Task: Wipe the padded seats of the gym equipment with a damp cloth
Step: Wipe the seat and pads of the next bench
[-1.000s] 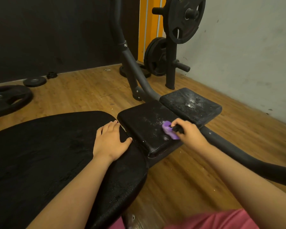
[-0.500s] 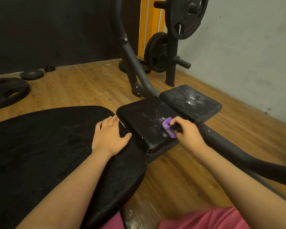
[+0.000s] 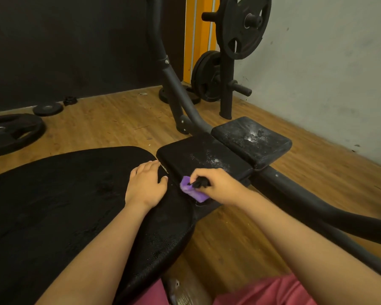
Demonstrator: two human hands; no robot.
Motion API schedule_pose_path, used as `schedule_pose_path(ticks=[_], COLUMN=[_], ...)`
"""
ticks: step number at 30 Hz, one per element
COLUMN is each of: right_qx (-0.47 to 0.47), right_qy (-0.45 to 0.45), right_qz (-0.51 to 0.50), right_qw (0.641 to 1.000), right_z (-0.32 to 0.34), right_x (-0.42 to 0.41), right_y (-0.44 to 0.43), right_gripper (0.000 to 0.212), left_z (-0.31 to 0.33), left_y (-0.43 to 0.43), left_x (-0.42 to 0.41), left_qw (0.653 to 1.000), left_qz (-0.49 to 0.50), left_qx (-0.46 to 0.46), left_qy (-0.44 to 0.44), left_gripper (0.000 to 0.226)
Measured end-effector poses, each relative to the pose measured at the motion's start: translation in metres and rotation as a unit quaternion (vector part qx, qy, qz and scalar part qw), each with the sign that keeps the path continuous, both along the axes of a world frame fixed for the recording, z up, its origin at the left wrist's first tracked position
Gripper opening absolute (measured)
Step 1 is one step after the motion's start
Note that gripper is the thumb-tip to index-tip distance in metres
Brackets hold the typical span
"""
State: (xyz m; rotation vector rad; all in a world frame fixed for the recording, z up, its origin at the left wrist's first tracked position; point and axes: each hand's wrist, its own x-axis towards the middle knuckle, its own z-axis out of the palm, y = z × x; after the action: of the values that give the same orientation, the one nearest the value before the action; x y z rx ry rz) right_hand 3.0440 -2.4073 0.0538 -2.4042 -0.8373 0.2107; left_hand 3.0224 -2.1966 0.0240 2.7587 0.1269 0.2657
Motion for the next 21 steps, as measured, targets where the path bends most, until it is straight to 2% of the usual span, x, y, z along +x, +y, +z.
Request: schedule_pose_path(ticks=[2, 5, 10, 12, 15, 17, 21], right_qx=[-0.007, 0.035, 0.071, 0.048, -0.051, -0.114, -0.171], right_qy=[0.067, 0.153, 0.192, 0.211, 0.122, 0.054, -0.004], right_qz=[0.011, 0.006, -0.096, -0.127, -0.133, -0.130, -0.106], right_qw=[0.998, 0.988, 0.974, 0.968, 0.982, 0.983, 0.980], right_z=[0.014, 0.024, 0.014, 0.011, 0.009, 0.009, 0.008], right_x=[0.001, 0.003, 0.013, 0.020, 0.034, 0.040, 0.037], right_y=[-0.022, -0.058, -0.085, -0.080, -0.066, -0.054, -0.034], right_gripper=[0.013, 0.011, 0.025, 0.025, 0.008, 0.013, 0.006], left_z=[-0.001, -0.003, -0.004, -0.004, -0.004, -0.005, -0.007], left_y=[0.000, 0.000, 0.000, 0.000, 0.000, 0.000, 0.001], left_x=[0.001, 0.002, 0.001, 0.001, 0.002, 0.004, 0.006], left_qw=[1.000, 1.000, 1.000, 1.000, 1.000, 0.999, 0.999], left_qz=[0.002, 0.000, -0.005, -0.005, -0.004, -0.003, -0.007], left_qx=[0.005, 0.013, 0.018, 0.022, 0.026, 0.029, 0.037], left_qy=[-0.006, -0.010, -0.016, -0.016, -0.018, -0.019, -0.025], left_gripper=[0.056, 0.058, 0.062, 0.063, 0.064, 0.064, 0.067])
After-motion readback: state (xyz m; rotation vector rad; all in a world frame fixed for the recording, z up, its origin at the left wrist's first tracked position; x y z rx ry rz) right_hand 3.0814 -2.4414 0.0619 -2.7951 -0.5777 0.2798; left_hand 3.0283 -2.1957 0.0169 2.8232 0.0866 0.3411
